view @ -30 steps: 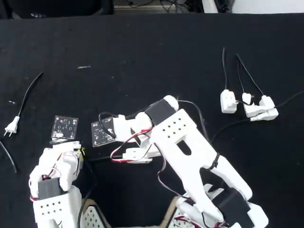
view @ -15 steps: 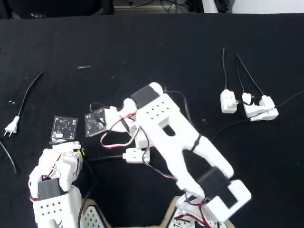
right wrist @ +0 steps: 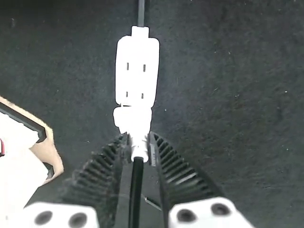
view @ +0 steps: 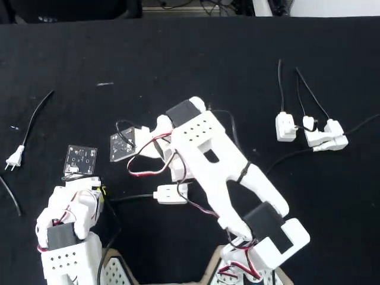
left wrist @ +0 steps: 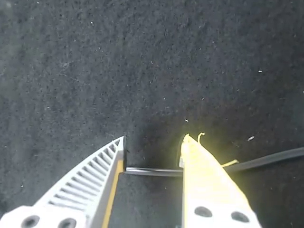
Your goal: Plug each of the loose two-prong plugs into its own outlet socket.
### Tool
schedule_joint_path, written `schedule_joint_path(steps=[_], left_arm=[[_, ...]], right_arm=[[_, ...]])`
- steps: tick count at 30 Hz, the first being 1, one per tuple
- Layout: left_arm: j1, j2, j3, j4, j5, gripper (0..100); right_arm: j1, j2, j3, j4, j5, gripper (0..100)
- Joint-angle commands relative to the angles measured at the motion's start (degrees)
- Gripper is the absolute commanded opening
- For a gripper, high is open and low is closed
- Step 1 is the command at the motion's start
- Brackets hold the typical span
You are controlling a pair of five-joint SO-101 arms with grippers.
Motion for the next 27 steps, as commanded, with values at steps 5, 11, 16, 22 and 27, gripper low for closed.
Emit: schedule_joint_path(steps=[5,11,16,22,27], left_arm=[[-0.6,-0.5,0.2,0.2,-0.4,20],[-0.6,-0.5,0.2,0.2,-0.4,20],[-0.6,-0.5,0.2,0.2,-0.4,20],[-0.6,-0.5,0.2,0.2,-0.4,20],[-0.6,-0.5,0.2,0.2,-0.4,20]], right_arm=[[0.8,-9.9,13.3,-12.0,-1.0,1.0],[0.7,-12.4,14.8,-11.9,-2.0,1.0],[0.5,-11.1,15.6,-12.3,-2.2,1.0],[0.4,-10.2,15.3,-14.6,-5.2,1.0],[-2.1,-10.3,15.5,-14.6,-5.4,1.0]])
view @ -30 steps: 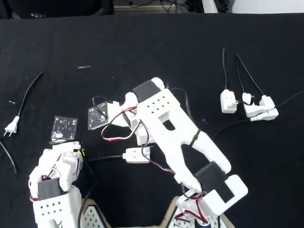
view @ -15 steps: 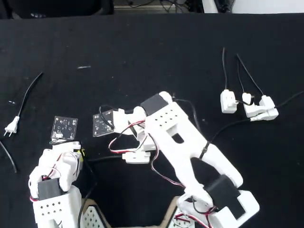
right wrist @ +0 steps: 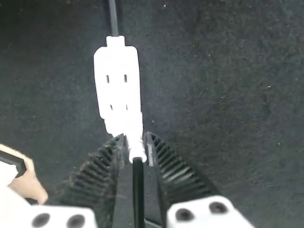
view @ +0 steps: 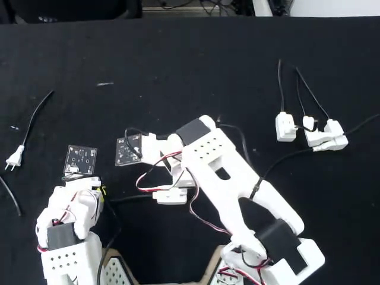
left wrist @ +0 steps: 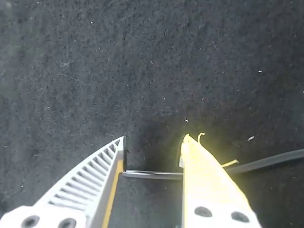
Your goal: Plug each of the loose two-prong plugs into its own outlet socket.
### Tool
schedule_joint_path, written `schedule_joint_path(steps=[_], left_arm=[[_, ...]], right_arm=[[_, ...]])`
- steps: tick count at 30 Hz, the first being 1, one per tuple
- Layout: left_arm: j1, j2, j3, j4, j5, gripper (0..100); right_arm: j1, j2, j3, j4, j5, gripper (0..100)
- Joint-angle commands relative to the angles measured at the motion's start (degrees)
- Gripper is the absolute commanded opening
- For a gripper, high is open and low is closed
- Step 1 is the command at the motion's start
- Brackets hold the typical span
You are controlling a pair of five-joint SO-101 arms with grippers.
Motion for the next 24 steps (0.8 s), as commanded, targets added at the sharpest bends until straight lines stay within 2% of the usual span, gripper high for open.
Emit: schedule_joint_path(steps=[1,8,16,24], left_arm=[[-0.6,-0.5,0.2,0.2,-0.4,20],[-0.6,-0.5,0.2,0.2,-0.4,20],[-0.6,-0.5,0.2,0.3,-0.4,20],[-0.6,-0.5,0.2,0.3,-0.4,20]], right_arm=[[-2.8,-0.5,-0.1,-1.3,-1.1,1.0],[-4.4,-1.0,-0.7,-1.0,-2.8,1.0],[-3.0,-0.7,-12.9,10.4,-2.7,1.0],[-4.3,-0.8,-9.5,9.2,-3.0,1.0]])
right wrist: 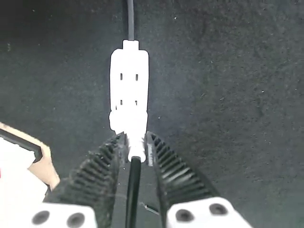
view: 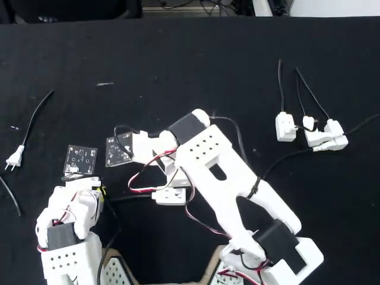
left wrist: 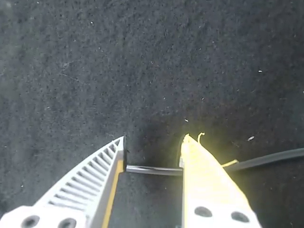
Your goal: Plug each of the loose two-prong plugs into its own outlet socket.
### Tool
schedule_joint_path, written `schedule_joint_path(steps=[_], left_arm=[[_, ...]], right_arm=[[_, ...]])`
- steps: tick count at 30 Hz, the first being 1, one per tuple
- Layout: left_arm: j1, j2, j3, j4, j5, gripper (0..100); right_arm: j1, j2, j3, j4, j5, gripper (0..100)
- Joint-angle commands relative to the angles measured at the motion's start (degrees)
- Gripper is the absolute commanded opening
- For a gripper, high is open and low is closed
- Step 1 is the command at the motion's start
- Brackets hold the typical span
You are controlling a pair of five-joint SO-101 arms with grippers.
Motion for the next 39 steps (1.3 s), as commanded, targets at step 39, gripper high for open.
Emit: schedule_joint_path(steps=[39], left_arm=[[-0.6,-0.5,0.3,0.3,-0.4,20]], right_arm=[[-5.7,-13.1,21.6,-7.5,-3.1,1.0]])
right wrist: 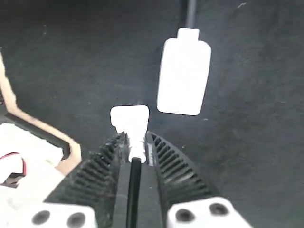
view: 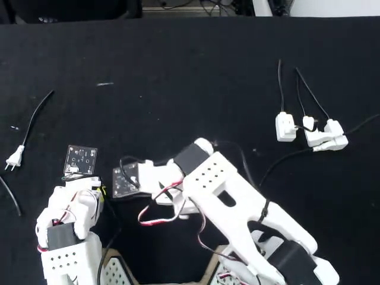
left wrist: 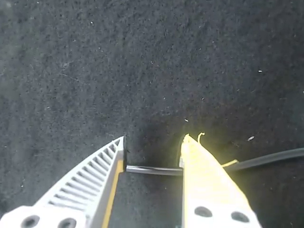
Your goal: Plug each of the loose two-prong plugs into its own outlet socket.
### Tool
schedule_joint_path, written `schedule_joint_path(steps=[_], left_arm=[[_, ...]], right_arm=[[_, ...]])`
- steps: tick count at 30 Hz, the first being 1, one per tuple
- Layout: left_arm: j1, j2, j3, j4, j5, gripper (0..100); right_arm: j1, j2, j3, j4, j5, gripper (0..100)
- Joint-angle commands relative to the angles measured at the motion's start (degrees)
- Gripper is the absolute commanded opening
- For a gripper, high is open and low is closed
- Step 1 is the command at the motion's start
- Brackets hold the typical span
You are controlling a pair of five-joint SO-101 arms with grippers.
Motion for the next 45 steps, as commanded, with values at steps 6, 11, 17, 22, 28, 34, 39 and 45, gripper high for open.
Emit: schedule_joint_path(steps=[6,11,17,22,28,34,39,45], left_arm=[[-0.6,-0.5,0.3,0.3,-0.4,20],[-0.6,-0.5,0.3,0.3,-0.4,20],[-0.6,-0.5,0.3,0.3,-0.4,20],[-0.6,-0.5,0.3,0.3,-0.4,20],[-0.6,-0.5,0.3,0.3,-0.4,20],[-0.6,-0.5,0.3,0.3,-0.4,20],[-0.6,-0.5,0.3,0.3,-0.4,20],[-0.6,-0.5,0.3,0.3,-0.4,20]], right_arm=[[2.4,0.6,0.0,-6.9,-0.3,1.0],[6.2,3.3,-1.7,-7.4,2.6,1.0],[6.9,5.1,-3.6,-8.7,2.8,1.0],[6.9,5.1,-4.8,-9.7,2.8,1.0],[6.9,5.2,-5.2,-9.8,2.9,1.0],[6.9,5.2,-8.3,-9.3,2.9,1.0],[6.6,5.2,-8.5,-7.3,2.9,1.0],[6.6,4.7,-12.4,-0.5,4.4,1.0]])
